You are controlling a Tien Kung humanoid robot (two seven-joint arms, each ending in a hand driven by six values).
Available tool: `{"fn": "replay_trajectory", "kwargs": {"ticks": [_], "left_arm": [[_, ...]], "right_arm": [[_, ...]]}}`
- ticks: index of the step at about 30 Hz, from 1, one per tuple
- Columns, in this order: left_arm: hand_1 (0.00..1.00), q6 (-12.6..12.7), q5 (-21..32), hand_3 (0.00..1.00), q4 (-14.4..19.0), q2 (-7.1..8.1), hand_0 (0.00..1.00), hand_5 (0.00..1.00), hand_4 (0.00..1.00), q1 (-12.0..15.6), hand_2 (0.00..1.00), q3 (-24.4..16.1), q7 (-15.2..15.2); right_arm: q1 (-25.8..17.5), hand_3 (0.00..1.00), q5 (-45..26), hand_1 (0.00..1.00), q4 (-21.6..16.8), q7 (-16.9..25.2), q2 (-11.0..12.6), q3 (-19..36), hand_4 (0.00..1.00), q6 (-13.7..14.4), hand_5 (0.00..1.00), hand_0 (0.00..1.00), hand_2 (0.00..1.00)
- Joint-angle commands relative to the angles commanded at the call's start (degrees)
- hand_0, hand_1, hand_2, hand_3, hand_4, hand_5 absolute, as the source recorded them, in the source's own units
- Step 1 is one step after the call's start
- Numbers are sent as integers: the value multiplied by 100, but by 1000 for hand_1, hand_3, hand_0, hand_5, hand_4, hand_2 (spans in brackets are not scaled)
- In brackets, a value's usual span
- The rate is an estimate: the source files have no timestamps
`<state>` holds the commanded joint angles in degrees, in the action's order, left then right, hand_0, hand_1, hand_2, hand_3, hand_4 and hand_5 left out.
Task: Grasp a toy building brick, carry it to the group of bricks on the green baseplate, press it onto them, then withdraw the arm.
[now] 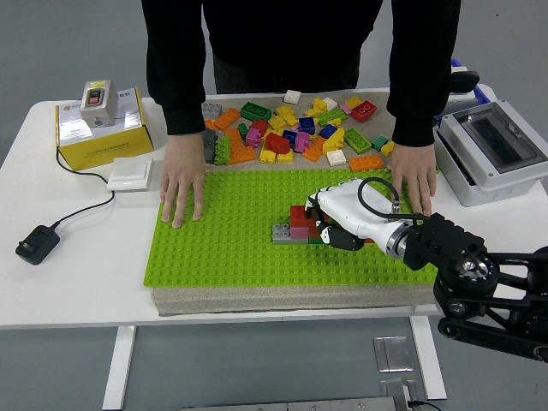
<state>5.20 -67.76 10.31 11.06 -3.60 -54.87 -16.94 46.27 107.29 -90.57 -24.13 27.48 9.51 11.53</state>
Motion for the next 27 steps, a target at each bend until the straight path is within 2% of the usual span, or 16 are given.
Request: {"fn": "replay_trajectory", "kwargs": {"ticks": [19,27], "left_arm": [[599,-4,-20,587,0,7,616,612,158,7,429,-3,-3],[599,0,-27,587,0,6,614,613,159,-12,428,-16,-1]], "right_arm": [[-12,634,15,102,-18,107,45,160,3,205,298,2,642],[-27,631,27,102,-43,91,96,190,2,194,295,2,642]]}}
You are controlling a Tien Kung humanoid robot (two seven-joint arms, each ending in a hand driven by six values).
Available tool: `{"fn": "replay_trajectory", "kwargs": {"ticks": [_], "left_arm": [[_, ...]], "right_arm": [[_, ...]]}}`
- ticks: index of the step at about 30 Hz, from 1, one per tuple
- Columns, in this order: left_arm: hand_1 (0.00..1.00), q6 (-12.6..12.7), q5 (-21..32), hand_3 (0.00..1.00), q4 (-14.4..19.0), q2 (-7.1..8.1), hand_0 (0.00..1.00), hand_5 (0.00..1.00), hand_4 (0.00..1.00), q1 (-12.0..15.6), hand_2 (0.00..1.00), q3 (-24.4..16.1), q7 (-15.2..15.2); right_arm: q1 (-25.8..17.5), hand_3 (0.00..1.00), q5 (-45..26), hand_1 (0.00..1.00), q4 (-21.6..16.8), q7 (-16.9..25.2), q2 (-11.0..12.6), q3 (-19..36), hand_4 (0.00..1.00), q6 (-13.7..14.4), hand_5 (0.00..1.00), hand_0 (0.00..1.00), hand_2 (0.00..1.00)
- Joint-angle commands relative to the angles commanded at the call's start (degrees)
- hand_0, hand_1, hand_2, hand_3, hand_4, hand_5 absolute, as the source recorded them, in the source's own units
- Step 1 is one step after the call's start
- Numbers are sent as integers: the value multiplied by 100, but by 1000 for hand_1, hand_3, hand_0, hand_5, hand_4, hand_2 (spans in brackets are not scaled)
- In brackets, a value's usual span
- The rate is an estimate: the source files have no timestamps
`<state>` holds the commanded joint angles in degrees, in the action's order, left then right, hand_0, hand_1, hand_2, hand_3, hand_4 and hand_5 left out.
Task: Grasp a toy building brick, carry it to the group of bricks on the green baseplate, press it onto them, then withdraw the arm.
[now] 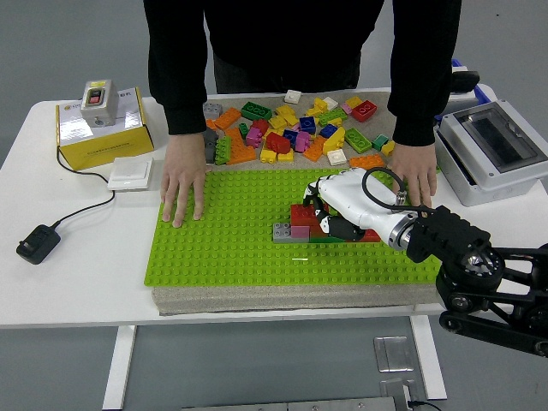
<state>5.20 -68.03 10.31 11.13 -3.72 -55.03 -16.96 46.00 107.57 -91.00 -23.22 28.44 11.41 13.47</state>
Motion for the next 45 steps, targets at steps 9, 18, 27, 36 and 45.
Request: {"fn": "replay_trajectory", "kwargs": {"ticks": [9,18,27,36,45], "left_arm": [[599,-4,-15,587,0,-3,613,613,159,-6,428,-25,-5],[599,3,-11,587,0,-10,613,613,160,-9,427,-27,-1],[599,17,10,587,0,-7,612,613,159,-28,427,-15,14],[599,21,45,587,0,-6,612,614,159,-40,427,11,28],[599,29,35,587,0,-7,611,613,160,-34,428,3,39]], "right_arm": [[-59,628,32,102,32,-48,82,-26,2,-91,296,2,642],[-140,627,23,101,21,-28,143,-13,5,-69,297,2,642],[-147,630,-11,102,15,-2,111,-89,24,-24,294,2,642],[-131,629,-31,101,26,8,81,-141,32,-21,293,2,641],[-120,632,-103,100,34,18,62,-198,59,-65,285,2,642]]}}
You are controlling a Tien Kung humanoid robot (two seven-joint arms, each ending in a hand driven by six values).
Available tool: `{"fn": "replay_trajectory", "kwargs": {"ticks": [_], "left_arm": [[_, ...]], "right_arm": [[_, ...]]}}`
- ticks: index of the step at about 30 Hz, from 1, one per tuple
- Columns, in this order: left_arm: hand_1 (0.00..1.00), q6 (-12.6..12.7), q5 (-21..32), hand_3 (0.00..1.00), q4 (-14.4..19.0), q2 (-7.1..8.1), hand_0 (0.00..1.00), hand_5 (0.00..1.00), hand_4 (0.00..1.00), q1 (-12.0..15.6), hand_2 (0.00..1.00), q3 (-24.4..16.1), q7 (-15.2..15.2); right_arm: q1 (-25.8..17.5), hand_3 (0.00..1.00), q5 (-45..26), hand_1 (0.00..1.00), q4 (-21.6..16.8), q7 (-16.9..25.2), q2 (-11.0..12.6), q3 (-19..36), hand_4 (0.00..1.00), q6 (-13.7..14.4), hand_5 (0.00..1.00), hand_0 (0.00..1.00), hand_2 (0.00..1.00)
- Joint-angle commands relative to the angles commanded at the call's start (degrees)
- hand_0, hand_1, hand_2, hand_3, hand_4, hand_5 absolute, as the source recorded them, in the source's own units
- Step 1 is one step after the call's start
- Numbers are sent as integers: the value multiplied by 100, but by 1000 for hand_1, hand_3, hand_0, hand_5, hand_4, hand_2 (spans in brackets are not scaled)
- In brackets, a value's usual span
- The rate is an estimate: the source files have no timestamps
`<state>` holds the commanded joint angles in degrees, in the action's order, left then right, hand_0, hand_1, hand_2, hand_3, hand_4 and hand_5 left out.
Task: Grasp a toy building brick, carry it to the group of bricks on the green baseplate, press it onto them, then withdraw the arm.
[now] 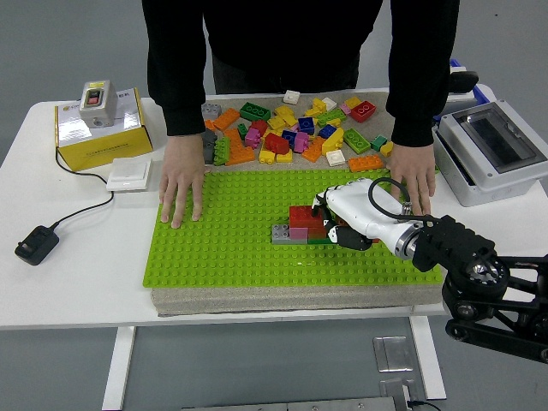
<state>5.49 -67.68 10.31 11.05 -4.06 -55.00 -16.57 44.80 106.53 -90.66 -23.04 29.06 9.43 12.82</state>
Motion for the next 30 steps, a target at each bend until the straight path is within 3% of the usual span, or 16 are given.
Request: {"fn": "replay_trajectory", "kwargs": {"ticks": [16,30], "left_arm": [[599,-8,6,588,0,-15,611,613,162,53,431,10,-23],[599,-26,-23,588,0,-16,610,615,167,73,433,-3,-65]], "right_arm": [[-28,631,7,98,25,54,5,41,70,116,281,2,640],[100,636,-79,103,-17,401,-52,100,59,454,283,2,648]]}}
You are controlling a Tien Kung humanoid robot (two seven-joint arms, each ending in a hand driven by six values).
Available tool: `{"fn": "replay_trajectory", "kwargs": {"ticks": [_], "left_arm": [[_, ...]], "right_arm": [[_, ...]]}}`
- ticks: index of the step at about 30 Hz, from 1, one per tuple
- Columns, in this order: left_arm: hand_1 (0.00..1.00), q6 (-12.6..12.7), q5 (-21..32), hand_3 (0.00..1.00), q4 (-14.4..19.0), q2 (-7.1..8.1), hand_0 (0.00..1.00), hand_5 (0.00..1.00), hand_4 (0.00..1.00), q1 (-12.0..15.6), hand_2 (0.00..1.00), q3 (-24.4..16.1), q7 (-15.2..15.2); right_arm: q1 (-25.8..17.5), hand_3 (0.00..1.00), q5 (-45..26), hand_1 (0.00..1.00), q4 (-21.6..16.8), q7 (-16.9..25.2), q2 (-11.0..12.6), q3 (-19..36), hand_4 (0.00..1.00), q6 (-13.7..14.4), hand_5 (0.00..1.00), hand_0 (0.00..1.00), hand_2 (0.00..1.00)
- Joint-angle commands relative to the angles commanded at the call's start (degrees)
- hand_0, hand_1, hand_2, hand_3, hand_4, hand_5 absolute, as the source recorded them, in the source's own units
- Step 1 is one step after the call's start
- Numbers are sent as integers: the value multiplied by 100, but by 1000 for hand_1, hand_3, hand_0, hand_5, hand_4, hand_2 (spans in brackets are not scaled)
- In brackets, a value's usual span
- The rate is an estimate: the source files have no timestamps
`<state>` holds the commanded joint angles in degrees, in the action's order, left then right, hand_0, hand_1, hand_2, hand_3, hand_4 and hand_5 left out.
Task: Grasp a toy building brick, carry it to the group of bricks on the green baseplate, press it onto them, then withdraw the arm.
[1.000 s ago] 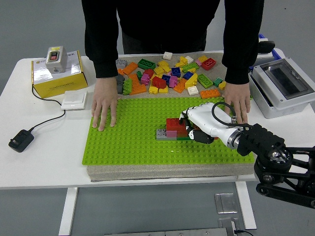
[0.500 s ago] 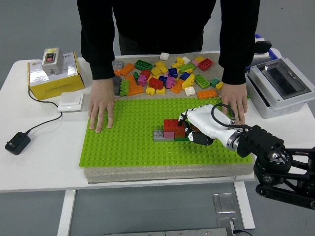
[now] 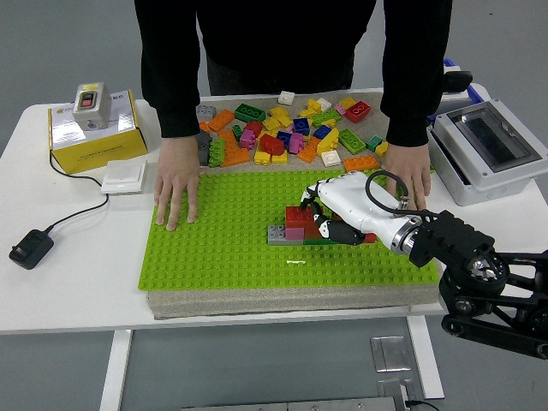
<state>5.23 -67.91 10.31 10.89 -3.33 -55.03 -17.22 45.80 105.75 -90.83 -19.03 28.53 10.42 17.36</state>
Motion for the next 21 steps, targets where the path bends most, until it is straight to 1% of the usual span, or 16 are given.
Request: {"fn": "replay_trajectory", "kwargs": {"ticks": [5,6,10,21], "left_arm": [[599,-6,-34,588,0,6,610,615,167,-15,433,-15,-12],[599,-7,-41,588,0,7,611,615,168,-18,434,-20,-13],[599,-7,-56,588,0,10,611,615,168,-32,434,-30,-16],[599,-5,-63,588,0,17,611,615,170,-61,436,-39,-12]], "right_arm": [[72,636,-87,103,-7,38,-57,-18,59,-31,283,2,648],[85,633,-116,105,-7,45,-67,-27,37,-37,290,2,648],[133,633,-259,105,12,80,-125,-75,37,-59,290,2,648],[173,628,-575,104,236,181,-274,-201,36,-66,286,2,647]]}}
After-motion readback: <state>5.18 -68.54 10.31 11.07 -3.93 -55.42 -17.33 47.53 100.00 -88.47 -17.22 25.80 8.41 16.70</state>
